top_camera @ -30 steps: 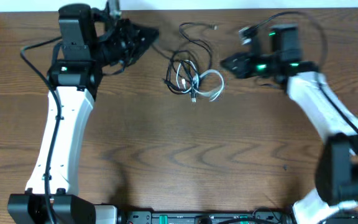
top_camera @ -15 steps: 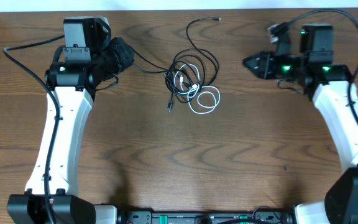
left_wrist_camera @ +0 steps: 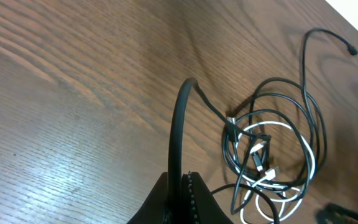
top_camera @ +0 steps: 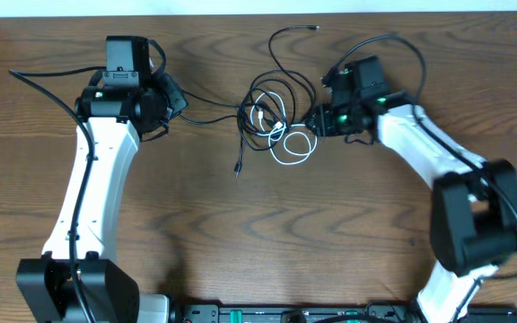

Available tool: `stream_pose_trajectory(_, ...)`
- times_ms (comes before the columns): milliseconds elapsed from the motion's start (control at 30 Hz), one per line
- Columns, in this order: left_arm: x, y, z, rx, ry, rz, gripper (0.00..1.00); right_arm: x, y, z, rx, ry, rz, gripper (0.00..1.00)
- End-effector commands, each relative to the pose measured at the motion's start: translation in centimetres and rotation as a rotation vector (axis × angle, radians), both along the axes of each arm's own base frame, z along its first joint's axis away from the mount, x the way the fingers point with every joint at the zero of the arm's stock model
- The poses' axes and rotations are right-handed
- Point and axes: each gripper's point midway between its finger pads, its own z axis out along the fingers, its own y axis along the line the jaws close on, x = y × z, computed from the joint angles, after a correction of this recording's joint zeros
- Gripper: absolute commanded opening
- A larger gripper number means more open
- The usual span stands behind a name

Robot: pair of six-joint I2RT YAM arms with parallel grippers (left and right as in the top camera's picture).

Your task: Untangle cables

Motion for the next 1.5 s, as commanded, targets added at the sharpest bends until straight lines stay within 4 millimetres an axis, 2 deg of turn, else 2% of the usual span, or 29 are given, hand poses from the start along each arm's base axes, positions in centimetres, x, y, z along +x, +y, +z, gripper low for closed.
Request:
stream_pose_trajectory(0,-0.2,0.7,-0.6,0.040,0.019,0.007,0.07,0.6,1.1,-2.3,-0.045,-0.021,0.018,0.46)
stream_pose_trajectory(200,-0.4,0.8,-0.7,0.040,0.027,0.007,0.07,1.1,2.4,-4.0,-0.059,-0.053,0.062,0.43)
stream_pose_trajectory(500,-0.4,0.9,-0.7,0.049,0.027,0.012,0.07,2.0,2.3,-6.5,-0.192,-0.108,0.030,0.38)
stream_pose_trajectory(800,-0.4,0.9,-0.8,0.049,0.028,0.012,0.07,2.9,1.0,-6.7,-0.320,-0.165,-0.029,0.31)
stream_pose_trajectory(900,-0.4,0.9,-0.8,0.049,0.028,0.012,0.07,2.6,1.2,-6.8,-0.325,-0.158,-0.021,0.26)
stream_pose_trajectory(1000,-0.4,0.9,-0.8,0.049,0.028,0.012,0.07,1.8,1.4,-7.2,-0.339,-0.135,-0.005,0.06)
stream_pose_trajectory(1033,-0.4,0.9,-0.8,0.049,0.028,0.012,0.07,1.7,1.3,-7.3,-0.350,-0.132,-0.006,0.01)
stream_pose_trajectory(1067,-0.4,0.9,-0.8,0.049,0.028,0.012,0.08,1.6,1.1,-7.3,-0.365,-0.131,-0.010,0.01)
stream_pose_trajectory(1167,-0.4,0.9,-0.8,0.049,0.028,0.012,0.08,1.7,-0.1,-6.6,-0.402,-0.125,-0.091,0.01)
stream_pose_trajectory(1267,-0.5,1.1,-0.8,0.057,0.031,0.016,0.07,2.0,-1.9,-5.0,-0.441,-0.126,-0.160,0.01)
stream_pose_trajectory(1333,-0.5,1.6,-0.8,0.083,0.034,0.031,0.07,2.3,-4.1,-3.5,-0.494,-0.124,-0.203,0.01)
stream_pose_trajectory(1467,-0.5,2.5,-0.8,0.130,0.035,0.046,0.07,1.9,-7.6,-2.7,-0.568,-0.063,-0.210,0.01)
